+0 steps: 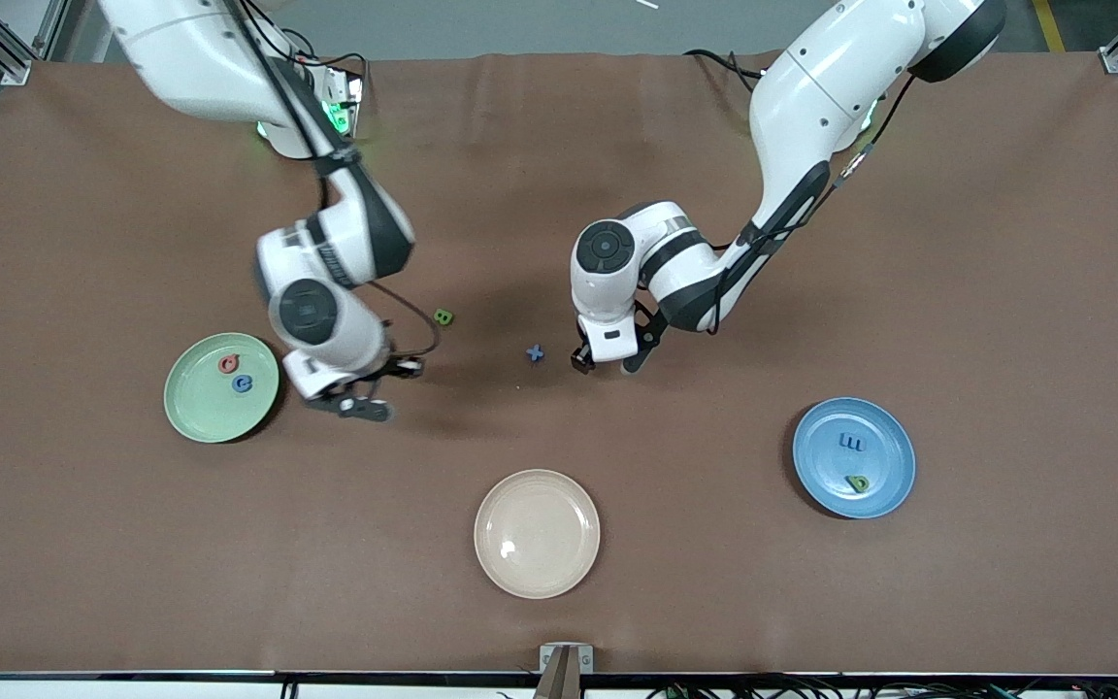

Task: Sort upper and lower case letters into plates

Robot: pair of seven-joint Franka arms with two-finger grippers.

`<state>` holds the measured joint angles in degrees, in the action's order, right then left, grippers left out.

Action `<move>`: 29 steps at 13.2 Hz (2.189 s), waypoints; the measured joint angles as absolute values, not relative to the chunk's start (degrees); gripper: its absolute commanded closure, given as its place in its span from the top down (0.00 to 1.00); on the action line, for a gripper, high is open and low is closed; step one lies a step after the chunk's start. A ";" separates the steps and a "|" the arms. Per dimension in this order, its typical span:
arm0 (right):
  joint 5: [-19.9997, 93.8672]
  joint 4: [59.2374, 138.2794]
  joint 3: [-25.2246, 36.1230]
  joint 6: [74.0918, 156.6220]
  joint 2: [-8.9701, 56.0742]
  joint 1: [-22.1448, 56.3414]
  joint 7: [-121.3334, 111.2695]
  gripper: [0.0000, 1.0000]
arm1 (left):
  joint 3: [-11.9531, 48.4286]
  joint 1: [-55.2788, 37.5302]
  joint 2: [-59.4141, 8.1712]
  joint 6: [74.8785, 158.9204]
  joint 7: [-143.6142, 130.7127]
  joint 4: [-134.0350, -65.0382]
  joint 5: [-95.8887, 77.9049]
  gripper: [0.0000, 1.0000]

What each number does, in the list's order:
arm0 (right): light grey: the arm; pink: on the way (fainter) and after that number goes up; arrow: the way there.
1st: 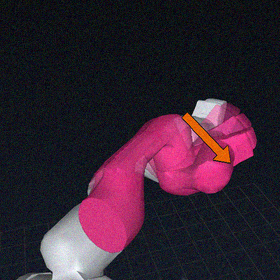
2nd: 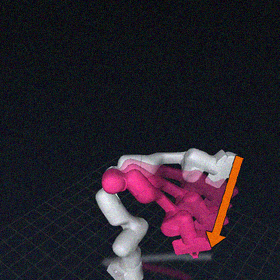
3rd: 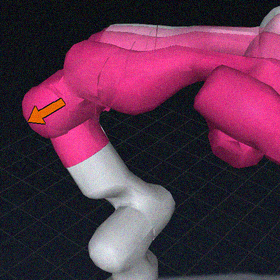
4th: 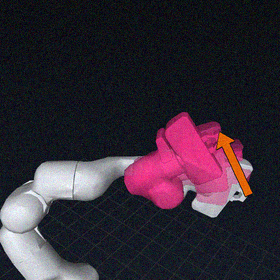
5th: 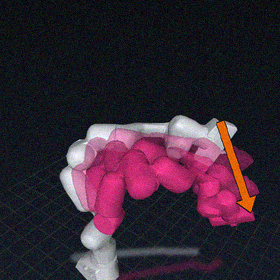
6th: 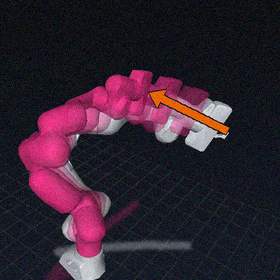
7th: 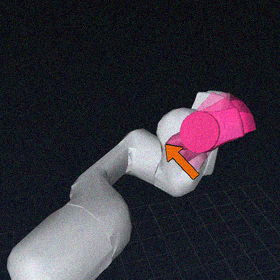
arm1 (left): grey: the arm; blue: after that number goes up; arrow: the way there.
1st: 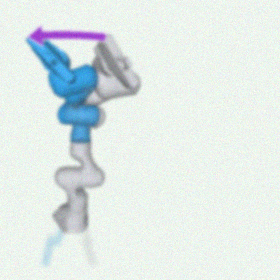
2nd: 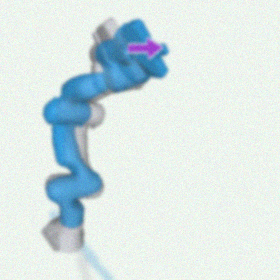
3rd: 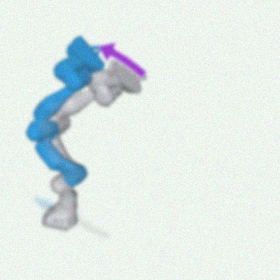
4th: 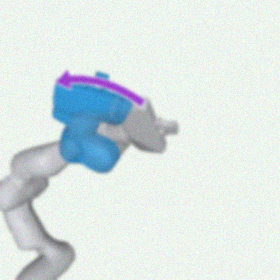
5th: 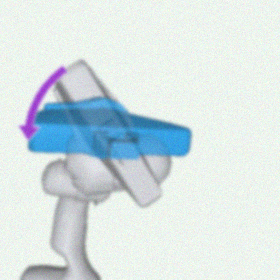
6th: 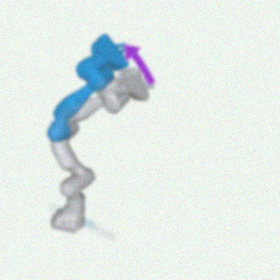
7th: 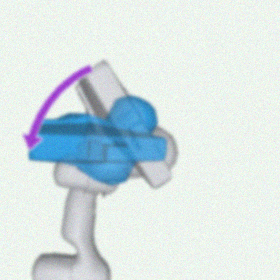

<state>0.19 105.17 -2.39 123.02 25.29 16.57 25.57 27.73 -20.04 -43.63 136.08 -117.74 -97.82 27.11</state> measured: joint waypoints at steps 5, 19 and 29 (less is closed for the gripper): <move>0.18 105.55 -2.27 125.28 25.82 2.71 0.09 0.20 | 27.57 -22.31 -44.77 137.74 -122.41 -98.59 28.66 0.65; 0.18 106.34 -2.36 135.39 34.90 -10.94 -27.25 0.82 | 25.79 -21.97 -44.77 137.81 -122.69 -97.45 28.67 0.12; 0.43 104.12 -4.34 121.18 25.77 -6.43 -15.88 0.99 | 24.29 -21.44 -44.58 131.93 -120.69 -94.39 29.09 0.65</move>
<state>0.43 104.12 -4.34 121.18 25.77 -6.43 -15.88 24.29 -21.44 -44.58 131.93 -120.69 -94.39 29.09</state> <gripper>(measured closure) 0.022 0.401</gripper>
